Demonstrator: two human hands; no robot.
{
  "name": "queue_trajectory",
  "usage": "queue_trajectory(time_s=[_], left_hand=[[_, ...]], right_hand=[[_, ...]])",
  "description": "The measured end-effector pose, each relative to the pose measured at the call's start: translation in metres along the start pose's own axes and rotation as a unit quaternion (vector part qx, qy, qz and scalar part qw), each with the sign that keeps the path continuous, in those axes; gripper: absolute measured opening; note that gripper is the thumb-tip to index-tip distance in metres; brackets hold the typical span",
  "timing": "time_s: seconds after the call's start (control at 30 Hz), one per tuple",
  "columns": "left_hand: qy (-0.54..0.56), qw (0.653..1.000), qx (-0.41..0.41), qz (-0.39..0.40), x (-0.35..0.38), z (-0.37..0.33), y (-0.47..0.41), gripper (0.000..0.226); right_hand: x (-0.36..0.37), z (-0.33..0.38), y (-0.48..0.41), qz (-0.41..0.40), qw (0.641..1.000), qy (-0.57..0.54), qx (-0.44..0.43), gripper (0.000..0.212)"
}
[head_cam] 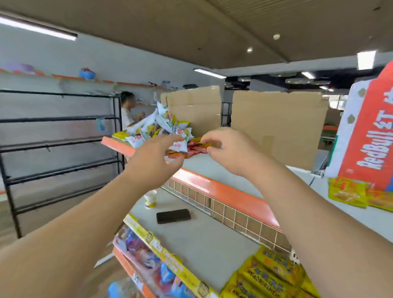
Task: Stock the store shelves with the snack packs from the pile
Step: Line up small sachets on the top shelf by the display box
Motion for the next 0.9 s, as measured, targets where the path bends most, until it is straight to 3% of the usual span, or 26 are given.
queue_trajectory(time_s=[0.3,0.73,0.9], left_hand=[[0.032,0.999,0.012,0.041,0.026,-0.031,-0.046,0.046],[0.038,0.987,0.094,0.126,0.141,0.019,-0.157,0.046],[-0.009,0.98,0.126,0.151,0.171,0.031,-0.213,0.034]], right_hand=[[-0.025,-0.059,-0.001,0.031,0.996,0.025,0.082,0.031],[0.047,-0.126,-0.098,0.129,0.975,0.079,0.162,0.022],[0.087,-0.162,-0.139,0.198,0.953,0.107,0.201,0.013]])
Point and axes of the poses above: each hand's wrist, its own y-axis away from the middle knuckle, its own x-axis out of the palm, z = x × y, the point moved 5 cm from there along -y, towards the middle knuckle, and after that the axes turned 14 degrees about -x, right-handed, at the moved point
